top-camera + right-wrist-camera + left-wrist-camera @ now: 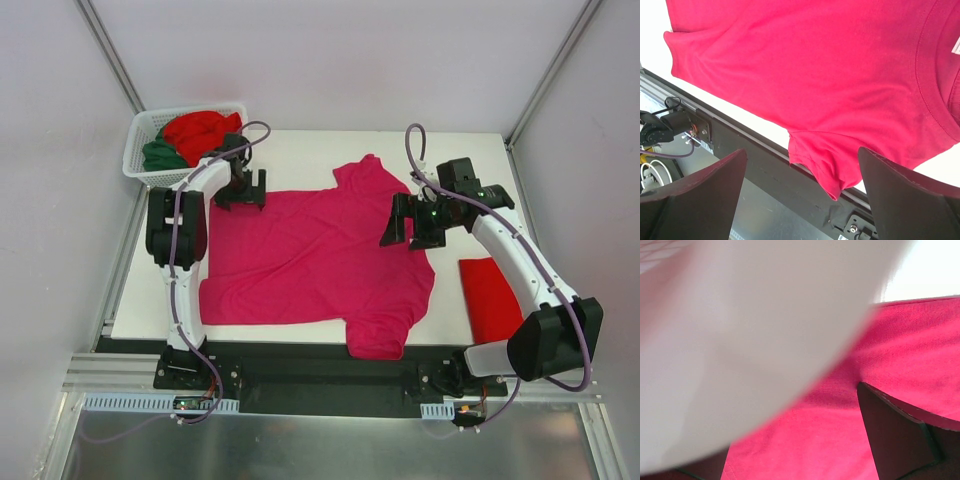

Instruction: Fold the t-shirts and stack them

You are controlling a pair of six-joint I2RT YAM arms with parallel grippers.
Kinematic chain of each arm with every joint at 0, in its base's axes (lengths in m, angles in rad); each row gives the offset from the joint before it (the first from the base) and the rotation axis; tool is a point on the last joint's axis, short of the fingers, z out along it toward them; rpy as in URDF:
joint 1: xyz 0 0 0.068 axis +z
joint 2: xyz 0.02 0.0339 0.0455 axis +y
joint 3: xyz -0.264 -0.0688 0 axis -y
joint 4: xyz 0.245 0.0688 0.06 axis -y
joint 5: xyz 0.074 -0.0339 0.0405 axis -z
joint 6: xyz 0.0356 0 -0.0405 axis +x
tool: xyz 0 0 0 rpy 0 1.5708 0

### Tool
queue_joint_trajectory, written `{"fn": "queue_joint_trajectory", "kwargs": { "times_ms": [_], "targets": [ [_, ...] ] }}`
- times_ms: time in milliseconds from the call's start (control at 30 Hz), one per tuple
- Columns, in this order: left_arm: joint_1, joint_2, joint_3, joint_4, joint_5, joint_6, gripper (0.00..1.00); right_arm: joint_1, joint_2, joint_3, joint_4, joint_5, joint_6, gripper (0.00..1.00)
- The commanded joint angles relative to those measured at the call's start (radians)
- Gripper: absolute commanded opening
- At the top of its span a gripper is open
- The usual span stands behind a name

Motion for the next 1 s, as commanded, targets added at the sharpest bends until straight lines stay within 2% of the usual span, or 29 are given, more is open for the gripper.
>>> {"fn": "queue_joint_trajectory", "kwargs": {
  "times_ms": [0,600,800,967],
  "targets": [
    [0.042,0.046,0.057,-0.006,-0.019,0.049,0.99,0.004,-0.004,0.047,-0.036,0.008,-0.007,0.96],
    [0.104,0.141,0.169,-0.035,-0.016,0.041,0.99,0.005,-0.102,-0.025,-0.091,0.047,-0.012,0.96],
    [0.102,0.017,0.206,-0.041,-0.067,0.021,0.99,0.005,-0.122,-0.068,-0.076,0.051,-0.01,0.96],
    [0.07,-0.213,0.112,-0.056,0.056,-0.06,0.99,0.005,-0.092,-0.108,-0.034,0.091,-0.018,0.96]
  ]
}}
